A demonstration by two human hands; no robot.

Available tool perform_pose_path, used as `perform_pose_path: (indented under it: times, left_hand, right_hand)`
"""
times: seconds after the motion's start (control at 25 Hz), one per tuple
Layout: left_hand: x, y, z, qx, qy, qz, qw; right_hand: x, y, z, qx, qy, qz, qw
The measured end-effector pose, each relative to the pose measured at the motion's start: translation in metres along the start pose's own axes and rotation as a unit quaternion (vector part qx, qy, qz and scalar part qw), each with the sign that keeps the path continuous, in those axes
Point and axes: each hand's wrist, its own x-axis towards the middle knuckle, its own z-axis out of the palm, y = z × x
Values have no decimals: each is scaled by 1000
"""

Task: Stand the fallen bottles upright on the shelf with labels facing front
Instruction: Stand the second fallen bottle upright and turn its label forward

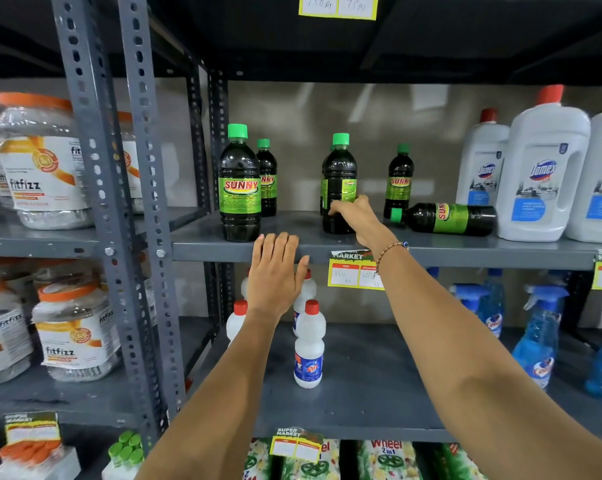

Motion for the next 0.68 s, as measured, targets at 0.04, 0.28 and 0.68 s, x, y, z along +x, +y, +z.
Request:
perform_pose_path:
  times: [0.04,0.28,0.68]
  left_hand:
    - [-1,0,0,0,2,0,1000]
    - [-1,-1,1,-3,19,6,1000]
    - [-1,0,0,0,13,4,1000]
  right_hand:
    - [2,1,1,-16,11,-1,1000]
    - [8,6,4,-135,72,-27,988]
    - [5,7,4,-131,82,-37,987]
